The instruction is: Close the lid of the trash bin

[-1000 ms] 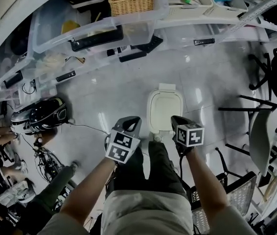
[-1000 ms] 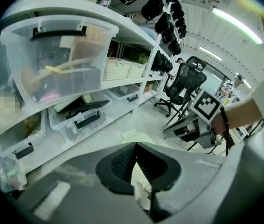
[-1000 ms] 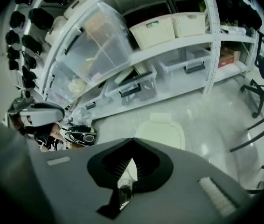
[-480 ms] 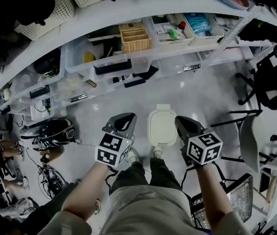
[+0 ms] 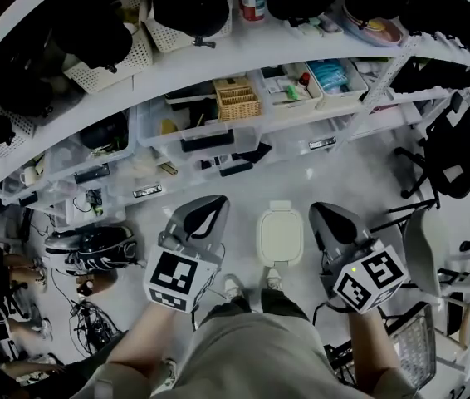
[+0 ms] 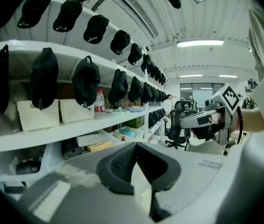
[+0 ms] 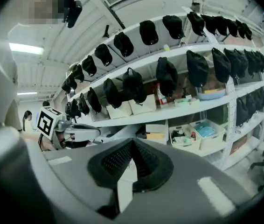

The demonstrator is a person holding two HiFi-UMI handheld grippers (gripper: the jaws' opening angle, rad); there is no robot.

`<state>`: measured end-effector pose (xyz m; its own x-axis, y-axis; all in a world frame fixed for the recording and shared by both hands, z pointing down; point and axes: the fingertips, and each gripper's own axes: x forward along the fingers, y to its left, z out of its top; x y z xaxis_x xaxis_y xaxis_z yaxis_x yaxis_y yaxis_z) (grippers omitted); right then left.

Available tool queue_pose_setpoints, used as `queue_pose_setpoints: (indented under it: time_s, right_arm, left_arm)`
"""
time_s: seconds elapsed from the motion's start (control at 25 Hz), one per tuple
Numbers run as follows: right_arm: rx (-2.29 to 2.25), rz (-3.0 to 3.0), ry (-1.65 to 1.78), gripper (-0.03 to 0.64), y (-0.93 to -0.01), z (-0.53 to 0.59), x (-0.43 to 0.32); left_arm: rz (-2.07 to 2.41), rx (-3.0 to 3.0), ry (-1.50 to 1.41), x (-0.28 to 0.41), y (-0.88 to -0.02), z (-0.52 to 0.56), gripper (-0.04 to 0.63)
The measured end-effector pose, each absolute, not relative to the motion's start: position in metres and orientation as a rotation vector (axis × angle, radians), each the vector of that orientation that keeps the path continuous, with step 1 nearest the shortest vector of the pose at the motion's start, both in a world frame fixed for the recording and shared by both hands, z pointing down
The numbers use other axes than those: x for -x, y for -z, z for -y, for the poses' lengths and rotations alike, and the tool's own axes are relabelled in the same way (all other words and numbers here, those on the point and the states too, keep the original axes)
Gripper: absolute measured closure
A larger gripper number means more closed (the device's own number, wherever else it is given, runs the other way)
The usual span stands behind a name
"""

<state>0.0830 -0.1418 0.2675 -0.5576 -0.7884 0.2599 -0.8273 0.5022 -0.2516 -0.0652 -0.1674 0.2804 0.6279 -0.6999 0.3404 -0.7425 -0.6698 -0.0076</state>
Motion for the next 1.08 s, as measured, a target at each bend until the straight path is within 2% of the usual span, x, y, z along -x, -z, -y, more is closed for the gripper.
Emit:
queue_pose_setpoints:
  time_s: [0.4, 1.08]
  right_arm:
    - [-1.389, 2.754, -0.281, 0.614, -0.179, 0.12, -0.063]
    - [-1.361, 2.787, -0.233, 0.614, -0.163, 0.122, -0.059]
  left_arm:
    - [1.339, -2.776, -0.368, 0.083, -0.215, 0.139, 0.594]
    - [1.369, -2.784, -0.348, 0.085, -0.2, 0.137, 0.594]
